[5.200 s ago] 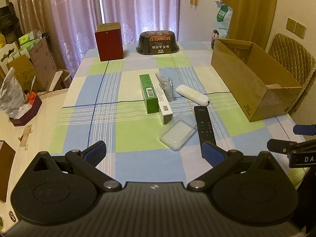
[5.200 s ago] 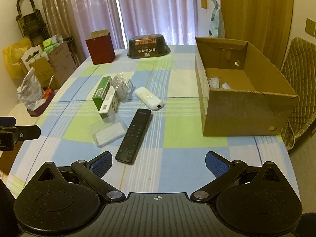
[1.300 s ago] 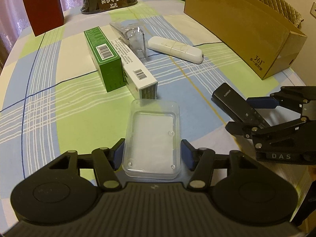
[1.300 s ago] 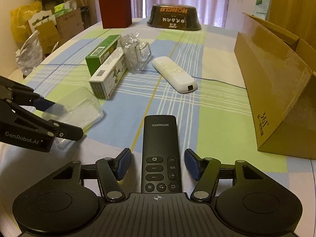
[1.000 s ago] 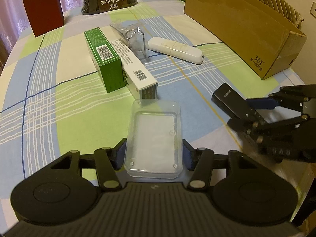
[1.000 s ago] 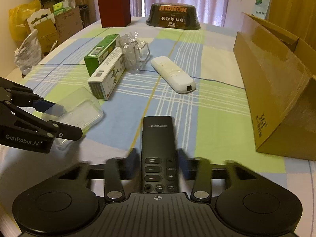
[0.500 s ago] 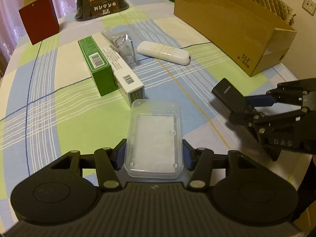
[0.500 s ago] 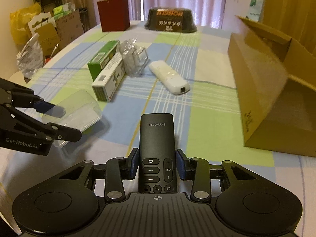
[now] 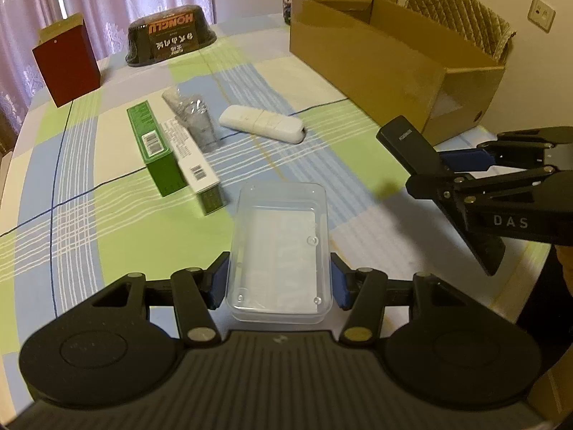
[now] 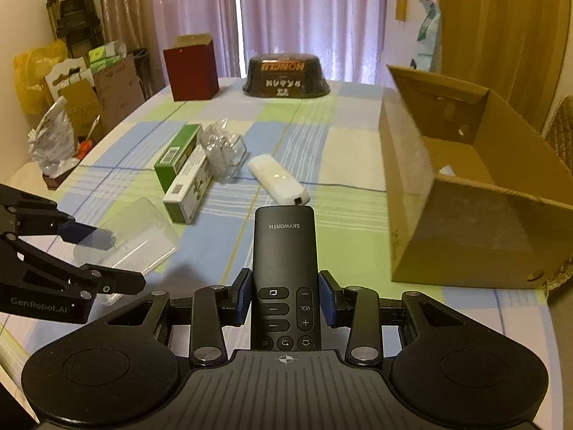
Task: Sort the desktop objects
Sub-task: 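Carry the clear container with left tool while right tool carries black remote to box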
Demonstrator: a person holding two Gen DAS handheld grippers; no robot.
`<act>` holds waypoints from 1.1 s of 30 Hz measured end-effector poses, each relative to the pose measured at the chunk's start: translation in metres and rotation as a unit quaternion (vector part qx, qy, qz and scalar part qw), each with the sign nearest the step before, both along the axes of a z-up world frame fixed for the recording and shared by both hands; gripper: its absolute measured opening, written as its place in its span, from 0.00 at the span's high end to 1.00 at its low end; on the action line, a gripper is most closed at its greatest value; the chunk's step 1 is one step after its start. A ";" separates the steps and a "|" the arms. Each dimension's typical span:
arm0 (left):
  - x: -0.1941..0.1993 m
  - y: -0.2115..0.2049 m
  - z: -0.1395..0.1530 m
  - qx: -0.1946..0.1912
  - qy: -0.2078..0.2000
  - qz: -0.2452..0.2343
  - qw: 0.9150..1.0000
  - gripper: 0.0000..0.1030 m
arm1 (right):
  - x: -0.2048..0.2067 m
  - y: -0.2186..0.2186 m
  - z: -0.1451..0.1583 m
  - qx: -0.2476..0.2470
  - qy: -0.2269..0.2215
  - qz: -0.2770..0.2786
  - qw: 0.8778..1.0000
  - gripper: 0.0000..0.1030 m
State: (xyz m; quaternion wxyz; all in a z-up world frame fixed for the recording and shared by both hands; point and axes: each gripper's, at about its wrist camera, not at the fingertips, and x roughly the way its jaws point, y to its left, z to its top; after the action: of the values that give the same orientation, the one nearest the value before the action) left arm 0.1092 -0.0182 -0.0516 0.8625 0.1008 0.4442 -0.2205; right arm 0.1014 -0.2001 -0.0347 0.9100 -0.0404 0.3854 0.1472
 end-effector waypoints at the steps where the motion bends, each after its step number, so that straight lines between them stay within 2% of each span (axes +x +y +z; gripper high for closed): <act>1: -0.002 -0.003 0.003 -0.001 -0.002 0.000 1.000 0.51 | -0.001 -0.002 0.003 0.001 -0.002 -0.002 1.000 0.63; 19: -0.018 -0.064 0.049 -0.015 -0.034 -0.039 0.999 0.51 | -0.024 -0.052 0.045 0.018 -0.039 -0.043 0.998 0.63; 27: -0.010 -0.096 0.065 -0.017 -0.049 -0.069 0.996 0.51 | -0.022 -0.082 0.062 0.018 -0.056 -0.067 0.996 0.63; 33: 0.009 -0.126 0.082 -0.022 -0.066 -0.090 0.994 0.51 | -0.002 -0.108 0.080 0.017 -0.074 -0.084 0.994 0.63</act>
State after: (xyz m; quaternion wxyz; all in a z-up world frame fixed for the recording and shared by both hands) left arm 0.1180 -0.1440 0.0302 0.8685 0.1359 0.3708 -0.2996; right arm 0.0994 -0.3083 0.0457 0.9458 -0.0027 0.3163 0.0732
